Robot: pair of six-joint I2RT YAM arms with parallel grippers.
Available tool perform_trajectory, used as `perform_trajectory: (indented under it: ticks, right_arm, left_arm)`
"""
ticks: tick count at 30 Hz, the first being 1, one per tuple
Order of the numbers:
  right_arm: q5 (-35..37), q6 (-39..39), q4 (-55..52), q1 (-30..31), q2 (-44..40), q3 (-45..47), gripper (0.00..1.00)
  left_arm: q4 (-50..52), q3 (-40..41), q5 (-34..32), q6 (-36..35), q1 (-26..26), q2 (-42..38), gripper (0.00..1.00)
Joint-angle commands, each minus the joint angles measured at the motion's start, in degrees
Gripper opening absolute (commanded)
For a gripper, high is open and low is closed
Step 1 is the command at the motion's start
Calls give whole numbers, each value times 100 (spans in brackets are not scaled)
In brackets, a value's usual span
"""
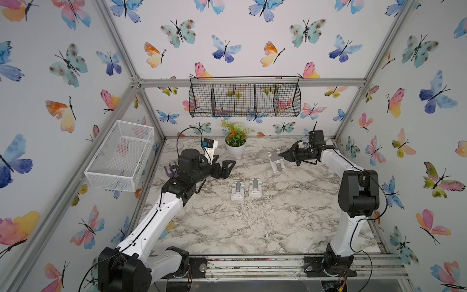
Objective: Open the phone stand
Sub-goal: Place the phone stand at the center of the board.
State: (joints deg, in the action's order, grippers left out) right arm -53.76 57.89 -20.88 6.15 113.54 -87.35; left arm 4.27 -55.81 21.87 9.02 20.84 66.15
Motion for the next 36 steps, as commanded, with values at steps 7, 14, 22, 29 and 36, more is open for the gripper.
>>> perform_trajectory:
  ticks: [7, 14, 22, 29, 36]
  right_arm:
    - [-311, 492, 513, -164, 212, 477, 1]
    - [-337, 554, 705, -255, 318, 790, 1]
    - [-408, 785, 1045, -305, 363, 898, 28]
    - [96, 127, 60, -395, 264, 356, 62]
    - [1372, -1332, -2032, -386, 136, -780, 98]
  left_arm:
    - [148, -212, -205, -273, 270, 27, 98]
    - [144, -142, -202, -286, 375, 64, 98]
    - [144, -97, -191, -286, 396, 63, 98]
    - [179, -136, -214, -304, 401, 24, 98]
    - [261, -74, -262, -286, 400, -116, 98]
